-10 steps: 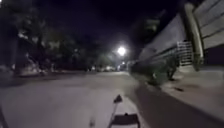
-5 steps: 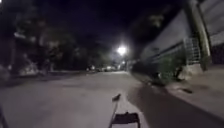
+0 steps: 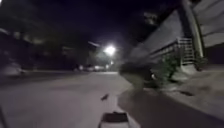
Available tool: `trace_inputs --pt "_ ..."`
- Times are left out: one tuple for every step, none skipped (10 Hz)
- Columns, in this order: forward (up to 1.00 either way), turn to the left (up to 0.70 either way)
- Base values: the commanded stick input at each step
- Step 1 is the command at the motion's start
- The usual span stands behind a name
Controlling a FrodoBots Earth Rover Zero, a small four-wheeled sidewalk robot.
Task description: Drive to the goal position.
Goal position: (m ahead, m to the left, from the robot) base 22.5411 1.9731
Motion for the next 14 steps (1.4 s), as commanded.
trace_inputs --pt "0.70 0.00" --pt "0.70 0.00" --pt "0.70 0.00" --pt "0.70 0.00" --pt "0.70 -0.07" --pt "0.70 -0.20" --pt "0.70 -0.34" --pt "0.70 -0.35" --pt "0.70 -0.23" --pt "0.70 -0.02" --pt "0.70 -0.06" --pt "0.70 -0.29" --pt "0.70 -0.35" --pt "0.70 -0.35"
